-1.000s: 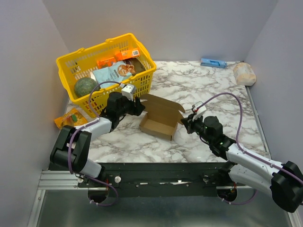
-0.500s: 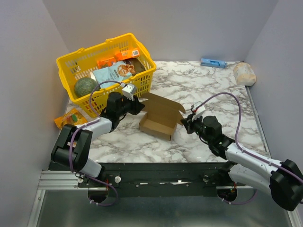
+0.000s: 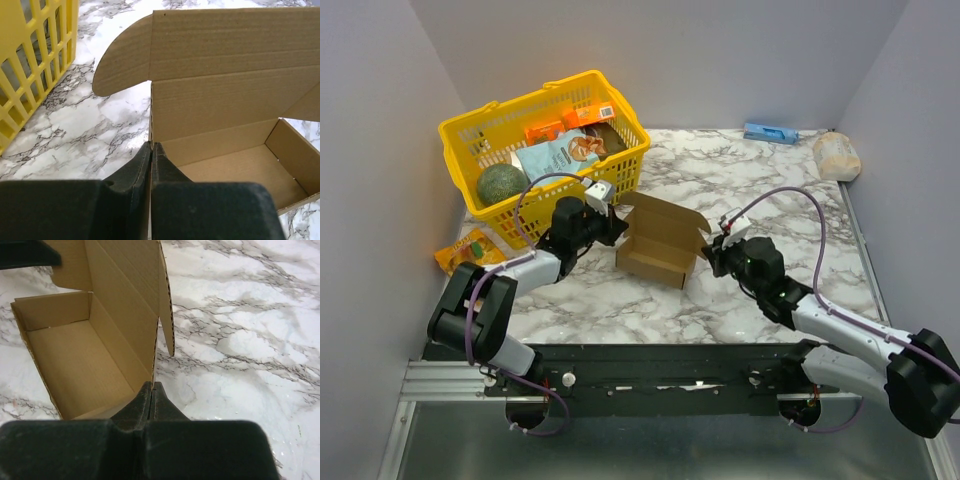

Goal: Fold the paper box

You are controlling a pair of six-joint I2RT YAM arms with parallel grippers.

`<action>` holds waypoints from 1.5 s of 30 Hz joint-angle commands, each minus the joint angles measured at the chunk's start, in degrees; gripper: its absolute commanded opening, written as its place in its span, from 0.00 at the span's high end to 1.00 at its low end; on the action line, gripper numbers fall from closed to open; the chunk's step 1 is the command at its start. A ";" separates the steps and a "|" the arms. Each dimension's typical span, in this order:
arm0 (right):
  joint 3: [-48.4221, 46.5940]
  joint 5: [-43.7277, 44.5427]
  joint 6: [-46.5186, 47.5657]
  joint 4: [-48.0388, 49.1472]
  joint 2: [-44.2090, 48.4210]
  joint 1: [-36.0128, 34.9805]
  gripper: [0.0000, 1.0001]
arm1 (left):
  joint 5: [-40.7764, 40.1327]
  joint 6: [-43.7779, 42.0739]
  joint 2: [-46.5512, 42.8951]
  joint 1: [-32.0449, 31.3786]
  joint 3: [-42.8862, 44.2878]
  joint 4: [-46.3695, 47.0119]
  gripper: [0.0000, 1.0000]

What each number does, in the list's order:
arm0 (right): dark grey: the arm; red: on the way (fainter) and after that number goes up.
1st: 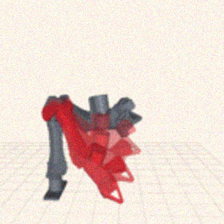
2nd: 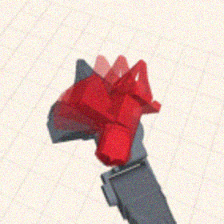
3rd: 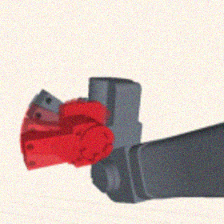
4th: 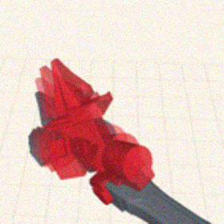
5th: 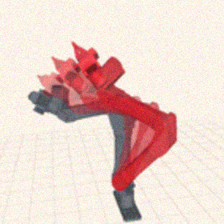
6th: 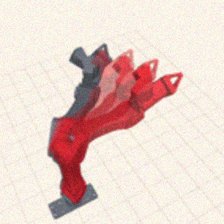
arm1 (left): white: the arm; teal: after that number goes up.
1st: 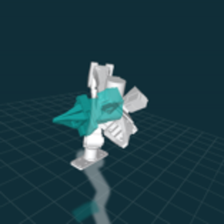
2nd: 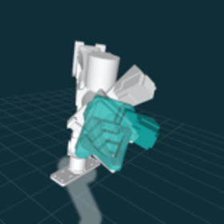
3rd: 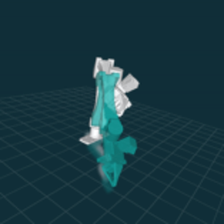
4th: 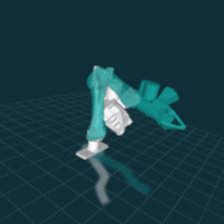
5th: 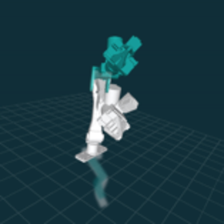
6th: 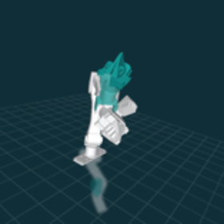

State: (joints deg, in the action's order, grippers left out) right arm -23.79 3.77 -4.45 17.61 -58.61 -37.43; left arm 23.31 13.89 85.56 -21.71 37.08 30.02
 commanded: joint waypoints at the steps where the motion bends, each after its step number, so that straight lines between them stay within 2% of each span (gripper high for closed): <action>1: -2.75 4.31 -0.21 -0.55 -0.36 -0.28 0.99 | -5.63 -1.05 -3.02 -4.64 0.10 -0.75 0.96; 3: -3.80 6.51 -0.47 -0.47 -0.80 -0.36 0.99 | -9.83 -1.58 -3.73 -6.40 0.01 -0.84 1.00; 7: -5.73 9.67 -2.31 -0.12 -2.99 -0.45 0.99 | -16.43 -2.99 -4.17 -11.40 0.01 -0.67 1.00; 17: -6.10 15.56 -10.40 5.15 -7.48 -1.50 0.99 | -30.76 -2.20 -1.63 -17.39 -2.27 5.83 1.00; 30: -4.60 22.50 -16.56 7.27 -11.70 -4.84 0.99 | -36.84 0.96 0.66 -22.23 -6.93 11.37 1.00; 45: -1.08 26.20 -21.74 6.04 -7.84 -8.54 0.99 | -47.20 3.69 -0.74 -29.61 -16.42 20.42 1.00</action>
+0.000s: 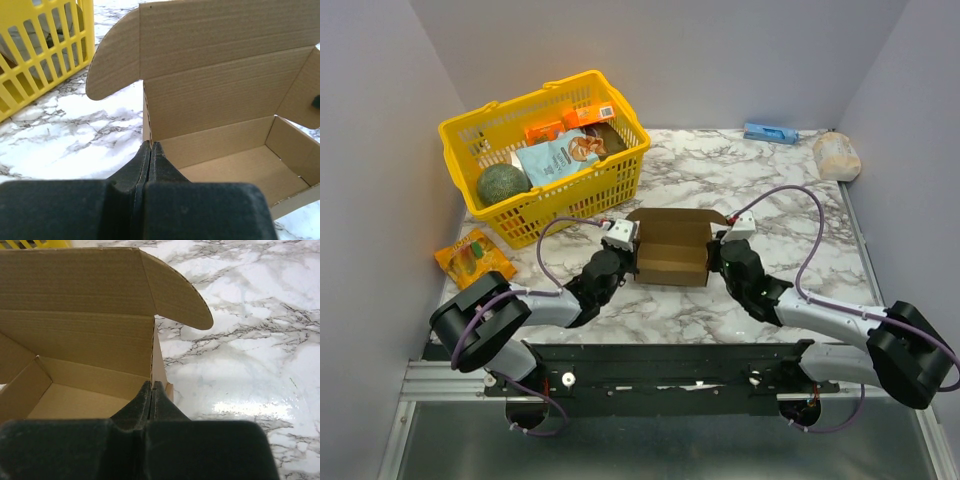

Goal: Fold the paper box

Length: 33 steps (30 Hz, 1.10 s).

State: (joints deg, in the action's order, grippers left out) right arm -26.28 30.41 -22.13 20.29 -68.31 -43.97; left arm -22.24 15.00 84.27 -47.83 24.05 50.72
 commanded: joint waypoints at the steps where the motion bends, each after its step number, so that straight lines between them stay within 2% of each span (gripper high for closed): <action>1: 1.67 -0.18 -4.50 3.09 2.48 -2.61 0.99 | -2.36 2.75 0.63 -4.36 -3.83 0.17 1.00; 12: 4.13 2.46 -8.19 -1.65 5.21 -4.90 0.99 | -9.05 7.32 1.78 -9.82 -7.09 0.17 1.00; 33: 6.16 6.15 -18.47 -17.12 12.23 -11.05 0.99 | -13.97 14.00 -1.39 -15.71 -11.48 -4.93 1.00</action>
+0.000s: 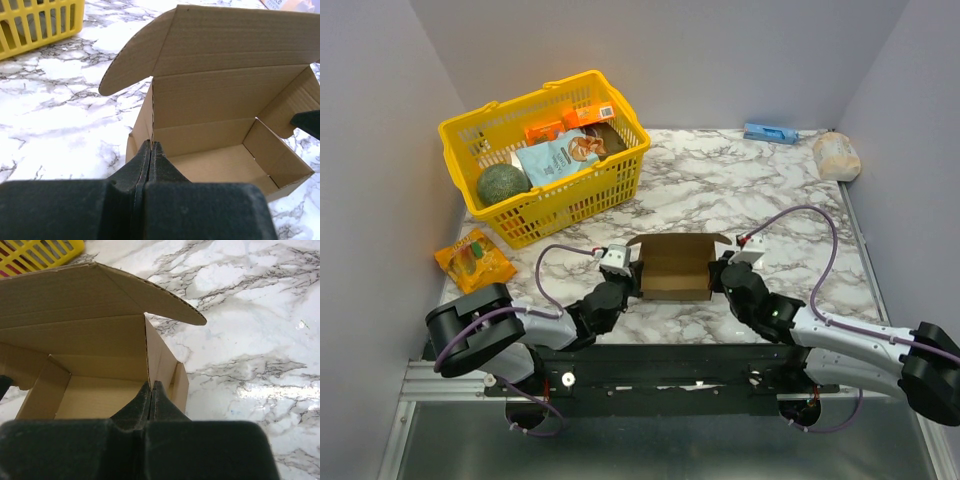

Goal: Fold the paper box

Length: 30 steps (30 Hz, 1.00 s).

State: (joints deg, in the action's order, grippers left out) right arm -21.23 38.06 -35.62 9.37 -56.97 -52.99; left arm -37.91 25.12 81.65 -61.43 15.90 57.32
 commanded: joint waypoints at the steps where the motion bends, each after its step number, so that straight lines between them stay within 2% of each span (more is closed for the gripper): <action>1: 1.19 -1.24 -5.16 -6.55 0.98 -2.38 0.99 | 1.70 4.40 1.23 -2.29 -3.51 -11.44 1.00; 16: 0.84 -0.01 -11.76 -16.31 1.16 -4.93 0.99 | 0.82 7.92 2.46 -5.02 -3.95 -13.81 1.00; 22: 0.58 -0.09 -12.28 -19.21 2.12 -5.54 0.97 | -1.28 10.11 2.55 -5.28 -2.89 -18.38 1.00; 25: 0.49 -0.88 -11.06 -20.26 4.58 -6.33 0.78 | -1.90 10.21 1.77 -5.19 -2.98 -18.91 1.00; 26: 0.32 -1.50 -10.18 -20.61 5.37 -6.51 0.65 | -1.90 10.03 1.41 -5.19 -2.89 -19.00 1.00; 28: 0.23 -3.68 -8.60 -21.58 8.69 -7.21 0.54 | -2.08 9.94 0.28 -5.19 -2.28 -20.40 1.00; 29: 0.23 -4.57 -7.64 -22.10 9.94 -7.30 0.45 | -2.43 9.94 -0.08 -5.19 -1.93 -21.28 1.00; 30: 0.40 -5.71 -6.76 -22.63 11.51 -7.39 0.42 | -3.30 10.03 -0.43 -5.28 -1.14 -23.20 1.00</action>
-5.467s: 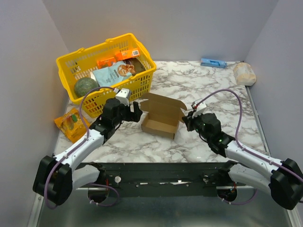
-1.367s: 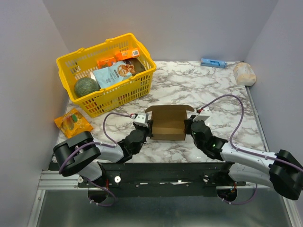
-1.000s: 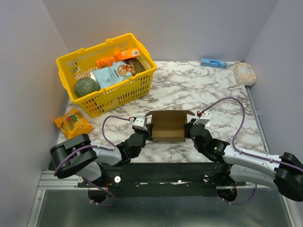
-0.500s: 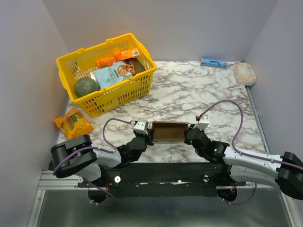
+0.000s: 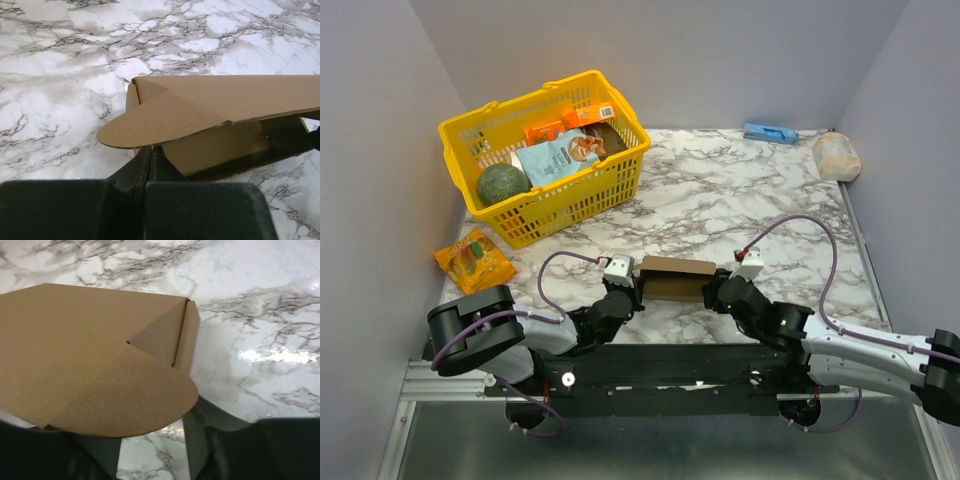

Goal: Fold the paper box

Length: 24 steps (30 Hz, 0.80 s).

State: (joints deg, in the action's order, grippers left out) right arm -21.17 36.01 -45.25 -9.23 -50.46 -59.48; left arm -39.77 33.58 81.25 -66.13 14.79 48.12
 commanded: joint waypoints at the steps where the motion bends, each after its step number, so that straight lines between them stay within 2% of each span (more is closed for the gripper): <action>1: 0.43 -5.75 3.41 -4.73 7.80 -0.98 0.40 | -1.89 1.57 -0.74 -0.49 0.33 -15.23 1.00; 4: 1.04 -10.50 5.61 -6.93 12.82 -0.99 0.36 | -3.20 1.84 -1.62 -0.49 1.65 -18.58 1.00; 8: 1.13 -17.62 11.57 -9.13 23.00 -1.07 0.37 | -3.74 2.10 -2.24 -0.58 1.82 -19.64 1.00; 13: -0.80 -27.38 19.14 -11.06 30.50 -0.99 0.39 | -3.65 1.05 -1.98 -0.49 2.17 -19.82 1.00; 17: -4.14 -29.15 21.17 -13.26 33.75 -1.07 0.39 | -3.21 0.52 -1.36 -0.49 2.79 -19.82 1.00; 21: -7.74 -27.66 21.00 -11.44 34.37 -1.07 0.39 | -2.77 0.34 -0.92 -0.58 2.88 -19.64 1.00; 24: -10.20 -22.85 18.11 -9.14 32.18 -1.07 0.39 | -2.42 -0.01 -1.01 -0.49 3.06 -19.55 1.00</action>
State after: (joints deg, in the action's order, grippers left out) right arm -27.77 10.37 -26.35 -20.25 -16.99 -60.07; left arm -42.22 34.28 78.28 -66.24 18.48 36.01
